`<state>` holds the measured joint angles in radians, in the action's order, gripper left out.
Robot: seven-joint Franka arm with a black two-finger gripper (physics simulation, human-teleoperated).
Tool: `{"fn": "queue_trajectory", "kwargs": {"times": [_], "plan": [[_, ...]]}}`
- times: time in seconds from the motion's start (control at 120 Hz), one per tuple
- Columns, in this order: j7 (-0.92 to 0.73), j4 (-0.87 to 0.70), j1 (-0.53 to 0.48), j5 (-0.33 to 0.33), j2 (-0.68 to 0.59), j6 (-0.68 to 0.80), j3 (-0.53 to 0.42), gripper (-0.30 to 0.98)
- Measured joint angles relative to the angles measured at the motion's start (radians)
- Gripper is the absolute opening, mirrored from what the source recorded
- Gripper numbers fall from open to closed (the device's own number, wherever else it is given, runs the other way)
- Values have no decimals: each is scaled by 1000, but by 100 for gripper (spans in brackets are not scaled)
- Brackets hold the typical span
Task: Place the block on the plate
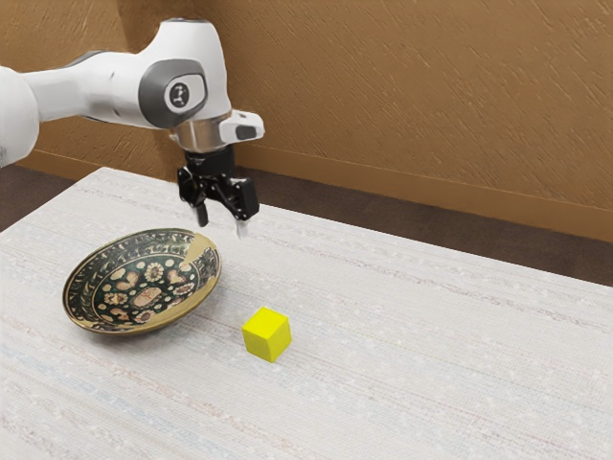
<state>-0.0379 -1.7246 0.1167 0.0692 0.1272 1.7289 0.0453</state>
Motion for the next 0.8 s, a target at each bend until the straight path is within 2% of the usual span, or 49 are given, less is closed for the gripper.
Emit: {"fn": "queue_trajectory", "kwargs": {"times": [0.25,0.8], "plan": [[-14,-103,4,49,43,95,-28,69],[-42,-139,23,102,181,240,-43,69]]}}
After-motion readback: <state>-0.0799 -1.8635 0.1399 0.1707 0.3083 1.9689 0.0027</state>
